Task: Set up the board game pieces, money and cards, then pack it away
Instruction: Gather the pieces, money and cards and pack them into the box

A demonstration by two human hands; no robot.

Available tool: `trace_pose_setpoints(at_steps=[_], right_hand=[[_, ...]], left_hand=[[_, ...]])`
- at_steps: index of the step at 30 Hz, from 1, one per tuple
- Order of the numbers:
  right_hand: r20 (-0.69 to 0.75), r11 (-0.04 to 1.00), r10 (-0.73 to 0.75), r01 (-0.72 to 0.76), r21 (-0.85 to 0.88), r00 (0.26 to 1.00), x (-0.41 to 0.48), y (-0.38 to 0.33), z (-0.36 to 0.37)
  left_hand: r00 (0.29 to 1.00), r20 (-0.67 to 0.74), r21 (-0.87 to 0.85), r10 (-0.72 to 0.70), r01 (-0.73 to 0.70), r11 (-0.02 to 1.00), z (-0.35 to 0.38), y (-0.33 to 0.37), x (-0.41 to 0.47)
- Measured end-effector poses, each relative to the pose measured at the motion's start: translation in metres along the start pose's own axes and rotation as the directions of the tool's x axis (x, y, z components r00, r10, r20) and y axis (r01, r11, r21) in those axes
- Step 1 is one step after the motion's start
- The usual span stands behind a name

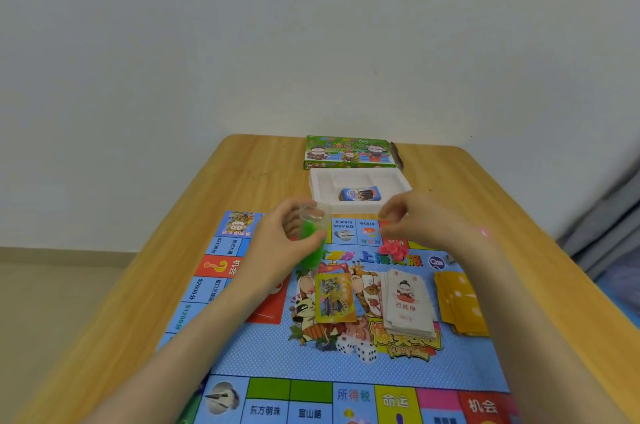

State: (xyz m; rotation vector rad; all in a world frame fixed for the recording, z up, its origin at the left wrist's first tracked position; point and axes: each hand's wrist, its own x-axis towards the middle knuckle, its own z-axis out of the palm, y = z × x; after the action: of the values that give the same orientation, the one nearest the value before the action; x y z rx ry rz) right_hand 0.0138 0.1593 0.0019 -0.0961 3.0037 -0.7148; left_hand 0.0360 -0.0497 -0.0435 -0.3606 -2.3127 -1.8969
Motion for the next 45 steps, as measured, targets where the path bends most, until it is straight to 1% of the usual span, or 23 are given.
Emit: trace_pose_setpoints(at_steps=[2, 5, 8, 12, 15, 19, 22, 28, 34, 38, 45], right_hand=[[0.097, 0.996, 0.033, -0.024, -0.088, 0.995, -0.002, 0.003, 0.003], [0.202, 0.990, 0.051, -0.023, -0.139, 0.978, -0.004, 0.003, 0.007], [0.171, 0.966, 0.000, 0.044, -0.254, 0.985, 0.000, 0.003, 0.013], [0.141, 0.983, -0.019, 0.044, -0.176, 0.990, 0.003, 0.002, 0.017], [0.128, 0.992, 0.004, 0.012, -0.123, 0.992, 0.004, 0.004, 0.018], [0.067, 0.998, 0.016, -0.012, -0.062, 0.998, 0.006, 0.006, 0.019], [0.067, 0.997, 0.027, -0.023, -0.068, 0.997, 0.006, 0.006, 0.018], [0.135, 0.993, 0.029, -0.012, -0.121, 0.990, 0.005, 0.005, 0.016], [0.114, 0.993, 0.036, -0.023, -0.115, 0.993, 0.007, 0.006, 0.017], [0.089, 0.996, 0.054, -0.048, -0.075, 0.995, 0.007, 0.007, 0.018], [0.092, 0.997, 0.069, -0.065, -0.045, 0.993, 0.005, 0.007, 0.017]], left_hand=[[1.000, 0.006, -0.001, 0.003, -0.003, 1.000, 0.000, 0.001, 0.000], [1.000, -0.007, 0.006, 0.011, -0.011, 1.000, 0.000, 0.000, 0.001], [1.000, -0.016, 0.006, 0.014, -0.014, 1.000, 0.000, 0.001, 0.001], [1.000, -0.020, 0.011, 0.017, -0.017, 1.000, 0.001, 0.002, 0.000], [1.000, -0.024, 0.015, 0.008, -0.007, 1.000, 0.002, 0.002, -0.001], [1.000, -0.018, 0.025, 0.005, -0.005, 1.000, 0.002, 0.001, -0.002], [1.000, -0.020, 0.021, 0.006, -0.006, 1.000, 0.002, 0.002, -0.002], [1.000, -0.025, 0.013, 0.009, -0.008, 1.000, 0.002, 0.003, -0.002], [0.999, -0.031, 0.016, 0.015, -0.015, 1.000, 0.001, 0.002, -0.001], [0.999, -0.031, 0.018, 0.015, -0.015, 1.000, 0.002, 0.002, -0.001], [1.000, -0.018, 0.031, 0.019, -0.018, 0.999, 0.001, 0.002, -0.001]])
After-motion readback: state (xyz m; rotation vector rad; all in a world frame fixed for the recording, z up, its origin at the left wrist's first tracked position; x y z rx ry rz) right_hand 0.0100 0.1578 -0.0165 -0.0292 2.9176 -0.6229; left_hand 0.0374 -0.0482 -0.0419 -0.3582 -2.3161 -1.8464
